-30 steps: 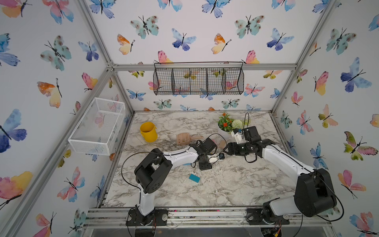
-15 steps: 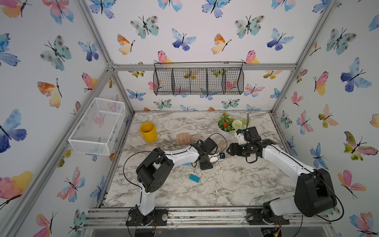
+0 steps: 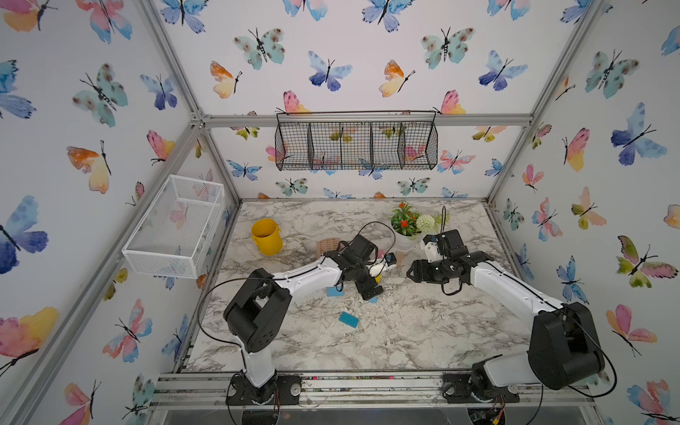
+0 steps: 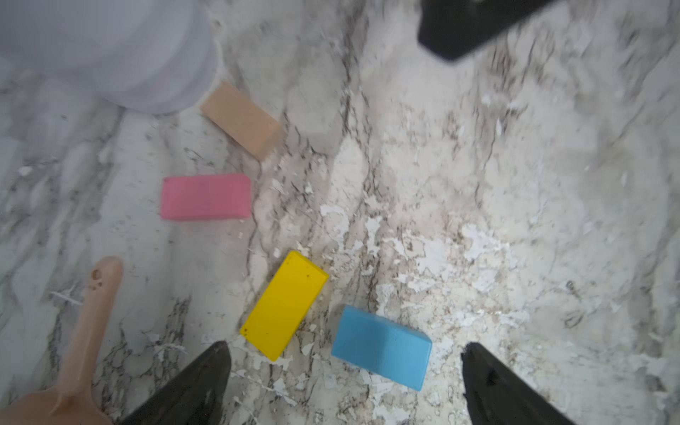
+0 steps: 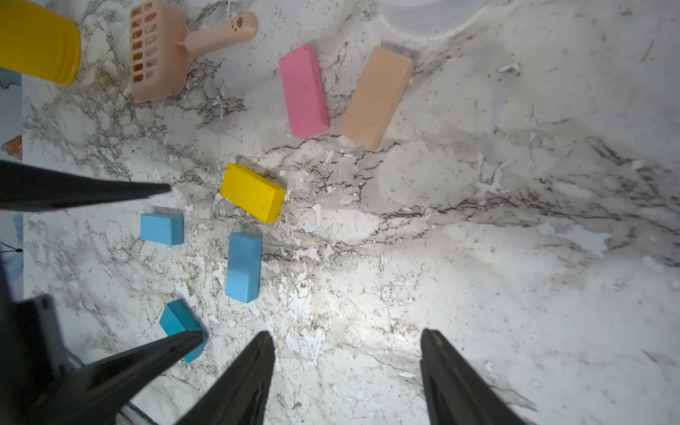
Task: Assemble the letter c with building blocks
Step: Place the building block at the center of the board, then assemble the building block at the center of the board.
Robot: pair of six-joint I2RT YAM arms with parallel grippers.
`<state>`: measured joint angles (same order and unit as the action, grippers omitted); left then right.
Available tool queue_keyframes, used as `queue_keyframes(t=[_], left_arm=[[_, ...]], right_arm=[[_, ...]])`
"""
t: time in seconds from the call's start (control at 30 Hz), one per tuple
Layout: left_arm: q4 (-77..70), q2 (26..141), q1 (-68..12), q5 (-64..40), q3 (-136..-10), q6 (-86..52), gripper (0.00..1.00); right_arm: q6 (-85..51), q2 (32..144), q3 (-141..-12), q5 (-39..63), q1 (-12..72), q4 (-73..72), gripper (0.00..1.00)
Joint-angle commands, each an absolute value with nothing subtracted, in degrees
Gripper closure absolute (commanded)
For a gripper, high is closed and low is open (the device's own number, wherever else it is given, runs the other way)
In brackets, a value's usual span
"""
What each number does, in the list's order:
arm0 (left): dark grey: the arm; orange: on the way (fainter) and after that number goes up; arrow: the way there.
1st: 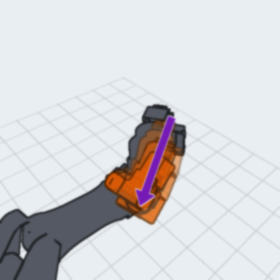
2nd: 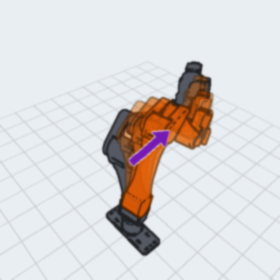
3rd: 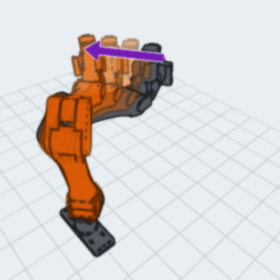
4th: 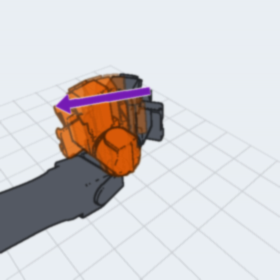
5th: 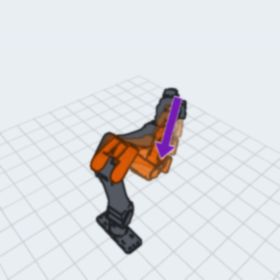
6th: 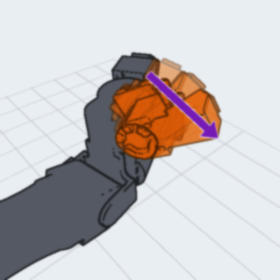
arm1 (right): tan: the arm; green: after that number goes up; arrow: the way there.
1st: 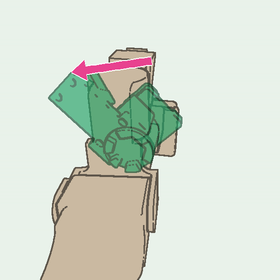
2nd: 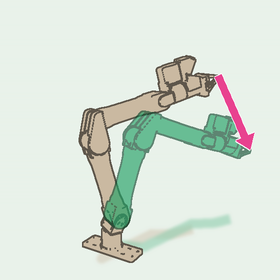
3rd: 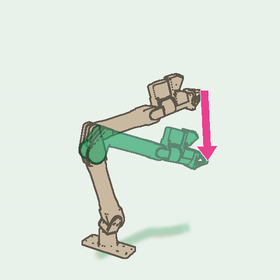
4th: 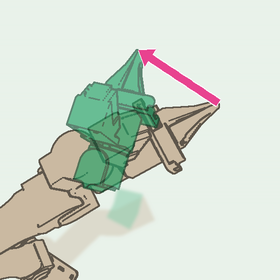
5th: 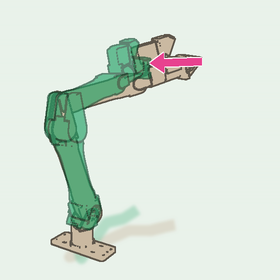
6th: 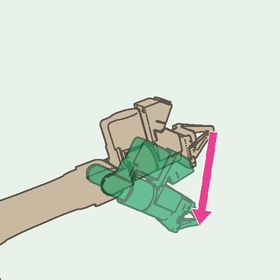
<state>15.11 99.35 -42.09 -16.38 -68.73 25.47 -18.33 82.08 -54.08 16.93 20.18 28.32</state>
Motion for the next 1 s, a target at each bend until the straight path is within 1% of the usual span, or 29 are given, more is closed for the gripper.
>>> queue_keyframes(t=[0.0,0.07,0.2,0.43,0.53,0.6,0.67,0.83,0.9,0.97], left_arm=[[4.7,92.4,-37.8,-30.8,-65.3,15.1,0.02],[2.2,89.6,-35.7,-34.0,-63.2,11.5,0.02],[2.5,84.9,-32.6,-34.9,-61.0,6.7,0.0],[0.9,71.7,-29.8,-27.2,-52.5,2.0,0.02],[-0.9,65.9,-28.0,-24.1,-46.9,1.5,0.02],[-1.4,63.4,-26.2,-23.5,-43.7,1.2,0.02],[-1.0,62.6,-24.2,-24.1,-42.3,-0.3,0.02],[1.6,64.5,-23.6,-22.6,-43.8,-1.0,0.02],[3.6,67.0,-22.4,-23.8,-45.9,-3.0,0.01],[3.7,69.2,-21.5,-26.2,-46.8,-4.6,0.01]], right_arm=[[-14.6,83.1,-54.0,20.4,20.0,28.3,0.4],[-12.8,85.4,-55.1,22.2,20.6,28.7,0.46],[-8.8,89.6,-58.9,18.7,25.3,29.5,0.45],[-6.1,98.4,-68.4,13.9,30.6,31.4,0.44],[-4.2,101.9,-72.0,12.9,32.4,31.6,0.49],[-2.8,104.5,-74.9,11.7,33.3,32.3,0.49],[-1.5,106.6,-77.4,10.1,33.8,33.1,0.48],[1.6,110.7,-81.8,7.8,35.7,34.2,0.47],[2.6,112.0,-82.6,7.6,36.8,34.1,0.51],[3.3,113.4,-83.5,7.2,37.8,34.5,0.51]])
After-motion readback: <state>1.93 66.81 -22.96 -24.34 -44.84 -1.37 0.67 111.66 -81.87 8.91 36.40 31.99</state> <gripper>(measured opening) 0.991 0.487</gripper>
